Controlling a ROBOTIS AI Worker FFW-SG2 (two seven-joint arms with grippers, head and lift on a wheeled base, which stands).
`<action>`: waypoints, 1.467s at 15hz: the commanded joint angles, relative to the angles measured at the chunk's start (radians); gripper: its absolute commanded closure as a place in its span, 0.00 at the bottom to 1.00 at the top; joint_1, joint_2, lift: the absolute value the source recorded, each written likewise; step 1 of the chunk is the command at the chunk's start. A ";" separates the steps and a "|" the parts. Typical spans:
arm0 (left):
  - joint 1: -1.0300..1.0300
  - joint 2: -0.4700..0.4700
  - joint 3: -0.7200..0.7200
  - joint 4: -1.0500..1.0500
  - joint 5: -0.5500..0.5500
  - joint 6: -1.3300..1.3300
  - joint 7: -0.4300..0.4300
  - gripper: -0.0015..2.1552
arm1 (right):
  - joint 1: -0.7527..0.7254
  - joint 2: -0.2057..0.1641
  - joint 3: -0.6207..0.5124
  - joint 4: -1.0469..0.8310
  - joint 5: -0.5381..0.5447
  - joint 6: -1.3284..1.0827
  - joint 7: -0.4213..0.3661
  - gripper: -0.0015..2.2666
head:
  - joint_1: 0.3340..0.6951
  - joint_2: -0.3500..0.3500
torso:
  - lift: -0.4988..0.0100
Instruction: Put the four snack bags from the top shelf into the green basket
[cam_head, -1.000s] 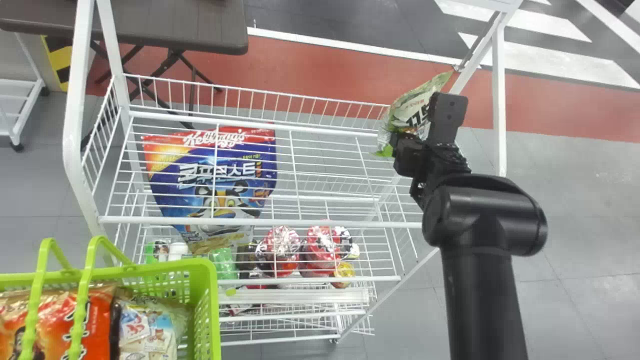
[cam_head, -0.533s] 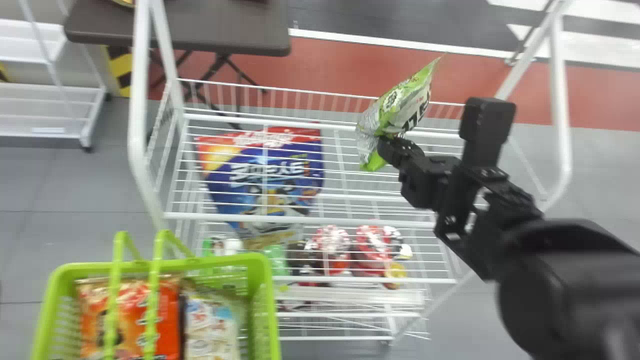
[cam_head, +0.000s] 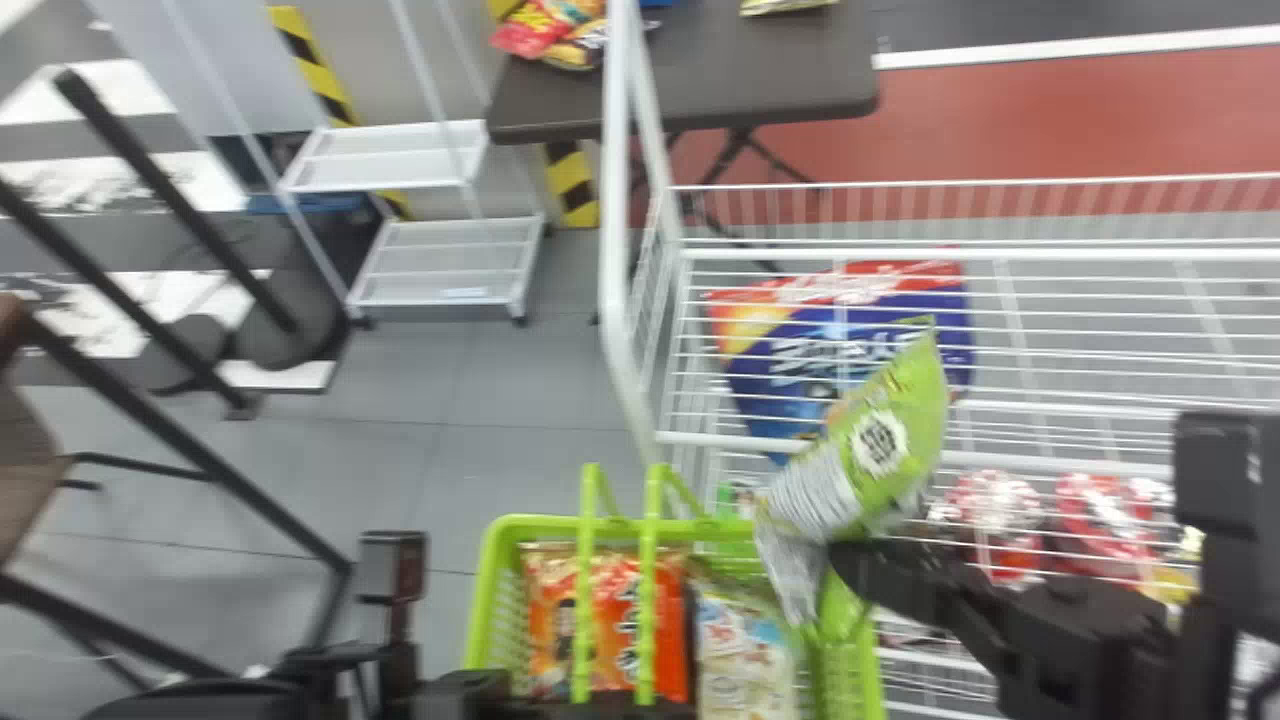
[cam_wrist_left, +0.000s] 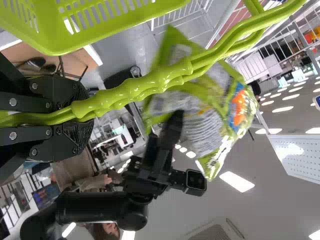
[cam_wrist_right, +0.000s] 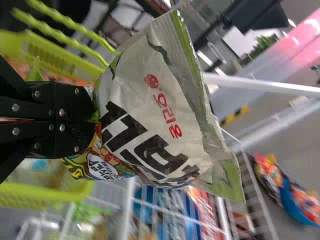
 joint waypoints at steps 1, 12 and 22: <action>-0.001 0.000 -0.001 0.001 -0.002 -0.003 -0.010 1.00 | -0.014 0.000 0.003 0.081 -0.076 0.060 0.010 0.99 | 1.00 1.00 | 0.98; -0.004 -0.006 -0.006 0.013 -0.011 -0.006 -0.010 1.00 | -0.231 0.002 0.161 0.351 0.093 0.173 -0.026 0.00 | 1.00 1.00 | 0.98; -0.021 -0.006 -0.013 0.028 -0.011 -0.003 -0.010 1.00 | -0.057 -0.008 0.051 0.090 0.375 -0.201 -0.058 0.02 | 1.00 0.99 | 0.98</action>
